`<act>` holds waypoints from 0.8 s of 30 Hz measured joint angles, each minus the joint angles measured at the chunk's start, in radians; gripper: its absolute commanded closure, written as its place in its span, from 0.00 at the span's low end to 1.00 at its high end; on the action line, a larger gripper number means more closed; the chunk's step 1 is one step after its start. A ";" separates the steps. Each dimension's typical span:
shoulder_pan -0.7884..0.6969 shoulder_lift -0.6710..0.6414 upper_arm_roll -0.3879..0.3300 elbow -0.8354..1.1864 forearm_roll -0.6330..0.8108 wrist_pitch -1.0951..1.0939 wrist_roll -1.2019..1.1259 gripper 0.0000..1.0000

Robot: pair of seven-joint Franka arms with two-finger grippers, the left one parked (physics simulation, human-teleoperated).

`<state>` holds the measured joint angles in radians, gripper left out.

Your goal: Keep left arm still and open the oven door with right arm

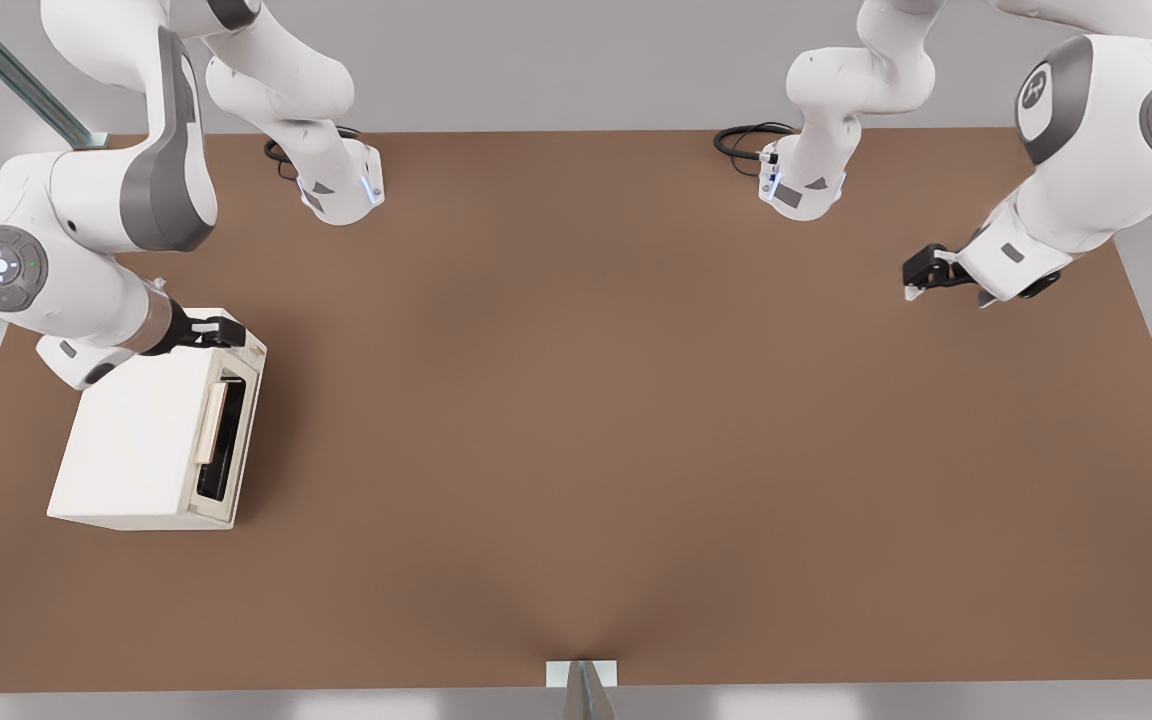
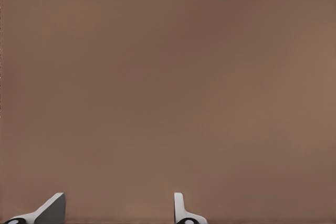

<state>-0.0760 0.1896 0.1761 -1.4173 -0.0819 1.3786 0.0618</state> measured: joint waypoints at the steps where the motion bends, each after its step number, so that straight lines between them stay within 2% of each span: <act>1: 0.000 0.000 0.000 0.000 -0.001 -0.001 0.001 0.00; 4: 0.002 0.018 0.000 -0.001 -0.015 -0.006 0.003 0.00; 5: 0.008 0.047 0.000 -0.002 -0.034 -0.007 0.003 0.03; 6: 0.021 0.084 0.002 -0.002 -0.057 -0.008 0.003 0.54; 7: 0.031 0.127 0.004 0.001 -0.080 -0.008 0.000 0.79; 10: 0.053 0.234 0.005 0.006 -0.197 0.011 -0.007 0.79; 18: 0.165 0.321 0.006 -0.004 -0.542 0.055 -0.016 0.79; 24: 0.156 0.364 0.001 -0.029 -0.681 0.067 -0.013 0.79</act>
<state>0.0801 0.5538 0.1769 -1.4466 -0.7625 1.4460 0.0489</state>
